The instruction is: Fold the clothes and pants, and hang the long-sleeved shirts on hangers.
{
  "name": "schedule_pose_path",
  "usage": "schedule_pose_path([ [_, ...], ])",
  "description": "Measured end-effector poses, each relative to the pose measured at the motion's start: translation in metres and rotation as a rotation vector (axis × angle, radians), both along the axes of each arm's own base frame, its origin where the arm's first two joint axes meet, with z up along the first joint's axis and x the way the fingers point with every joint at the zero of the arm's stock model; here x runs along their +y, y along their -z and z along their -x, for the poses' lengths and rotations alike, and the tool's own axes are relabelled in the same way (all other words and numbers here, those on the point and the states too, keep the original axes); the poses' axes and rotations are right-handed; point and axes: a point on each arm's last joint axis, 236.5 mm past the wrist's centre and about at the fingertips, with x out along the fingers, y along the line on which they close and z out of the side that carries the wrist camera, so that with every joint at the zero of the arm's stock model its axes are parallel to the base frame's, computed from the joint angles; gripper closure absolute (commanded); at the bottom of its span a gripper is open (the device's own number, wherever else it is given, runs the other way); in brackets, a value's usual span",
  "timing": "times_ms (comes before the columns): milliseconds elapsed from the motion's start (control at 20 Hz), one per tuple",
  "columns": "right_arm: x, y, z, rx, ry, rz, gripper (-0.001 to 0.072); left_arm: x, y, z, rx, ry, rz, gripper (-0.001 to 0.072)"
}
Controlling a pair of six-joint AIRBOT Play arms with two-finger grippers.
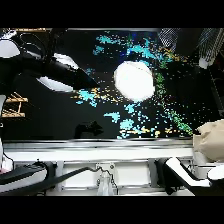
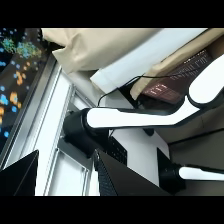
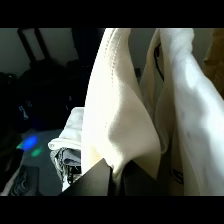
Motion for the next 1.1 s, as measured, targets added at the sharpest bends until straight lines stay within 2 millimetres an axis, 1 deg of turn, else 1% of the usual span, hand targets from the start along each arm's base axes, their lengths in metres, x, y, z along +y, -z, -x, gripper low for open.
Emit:
schedule_pose_path([
  [350, -0.009, 0.002, -0.016, 0.015, -0.048, 0.005, 0.0684, 0.000, 0.001, 0.000, 0.010, -0.003, -0.004, 0.0361],
  [600, -0.013, 0.007, -0.019, 0.022, -0.047, -0.009, 0.0677, 0.000, 0.001, 0.000, 0.014, -0.004, -0.005, 0.0360],
  [650, -0.013, 0.008, -0.019, 0.024, -0.046, -0.015, 0.0590, 0.000, 0.001, 0.000, 0.014, -0.004, -0.005, 0.0361],
  [750, -0.012, 0.003, -0.017, 0.033, -0.042, 0.009, 0.0261, 0.000, 0.001, 0.000, 0.014, -0.004, -0.005, 0.0361],
  [800, -0.011, 0.004, -0.015, 0.036, -0.040, 0.001, 0.0191, 0.000, 0.001, 0.000, 0.014, -0.003, -0.005, 0.0361],
  [900, -0.008, 0.003, -0.014, 0.038, -0.041, 0.004, 0.0186, 0.000, 0.001, 0.000, 0.014, -0.003, -0.005, 0.0361],
  [1000, -0.001, -0.012, -0.011, 0.024, -0.048, 0.054, 0.0190, 0.000, 0.001, 0.000, 0.014, -0.003, -0.005, 0.0360],
  [1050, 0.004, -0.024, -0.011, 0.010, -0.062, 0.099, 0.0190, 0.000, 0.001, 0.000, 0.014, -0.003, -0.005, 0.0372],
  [1100, 0.011, -0.040, -0.013, -0.014, -0.089, 0.157, 0.0190, 0.000, 0.001, 0.000, 0.015, -0.003, -0.005, 0.0453],
])
